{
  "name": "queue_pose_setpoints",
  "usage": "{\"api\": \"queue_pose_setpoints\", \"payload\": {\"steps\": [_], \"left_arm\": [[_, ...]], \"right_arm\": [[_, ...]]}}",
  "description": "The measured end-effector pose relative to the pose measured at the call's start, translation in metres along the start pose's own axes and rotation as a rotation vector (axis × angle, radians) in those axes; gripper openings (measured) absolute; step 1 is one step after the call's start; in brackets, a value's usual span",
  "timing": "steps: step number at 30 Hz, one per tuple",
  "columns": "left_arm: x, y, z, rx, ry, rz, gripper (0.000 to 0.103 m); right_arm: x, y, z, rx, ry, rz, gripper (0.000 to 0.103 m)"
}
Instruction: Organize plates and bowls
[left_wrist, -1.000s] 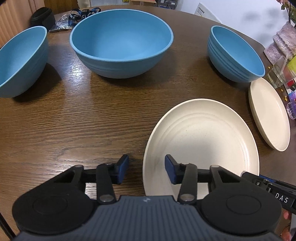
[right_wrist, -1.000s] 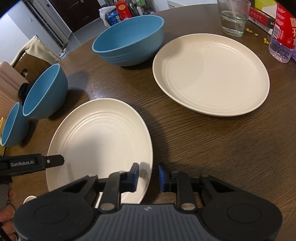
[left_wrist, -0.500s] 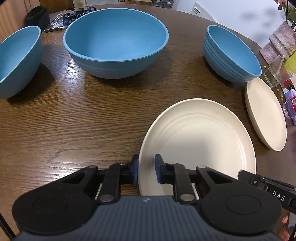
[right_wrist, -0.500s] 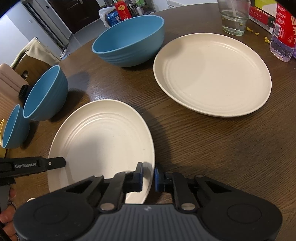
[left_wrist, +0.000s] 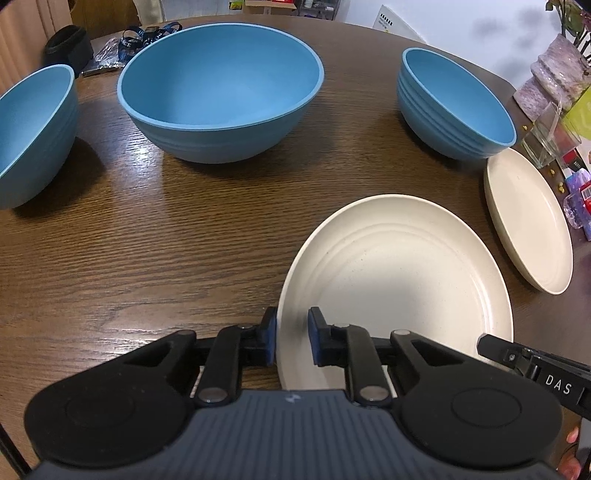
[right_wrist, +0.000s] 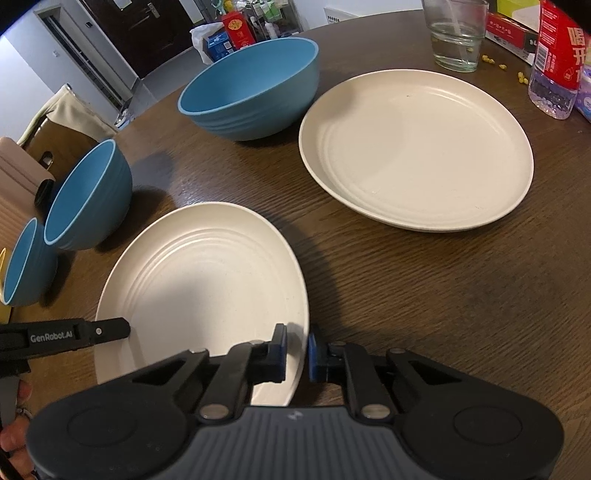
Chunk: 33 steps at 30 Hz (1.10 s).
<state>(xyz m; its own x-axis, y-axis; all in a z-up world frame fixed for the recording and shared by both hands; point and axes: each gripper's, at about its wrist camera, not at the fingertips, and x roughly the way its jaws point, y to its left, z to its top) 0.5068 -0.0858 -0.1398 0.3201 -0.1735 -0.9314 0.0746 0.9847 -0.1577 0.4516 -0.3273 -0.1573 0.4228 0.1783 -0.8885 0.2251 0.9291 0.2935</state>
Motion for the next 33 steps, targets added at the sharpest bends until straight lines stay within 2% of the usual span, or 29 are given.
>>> {"api": "queue_pose_setpoints", "payload": {"steps": [33], "left_arm": [[-0.030, -0.041, -0.039, -0.065, -0.072, 0.026, 0.018]], "right_arm": [[-0.033, -0.035, -0.004, -0.070, -0.036, 0.050, 0.011]]}}
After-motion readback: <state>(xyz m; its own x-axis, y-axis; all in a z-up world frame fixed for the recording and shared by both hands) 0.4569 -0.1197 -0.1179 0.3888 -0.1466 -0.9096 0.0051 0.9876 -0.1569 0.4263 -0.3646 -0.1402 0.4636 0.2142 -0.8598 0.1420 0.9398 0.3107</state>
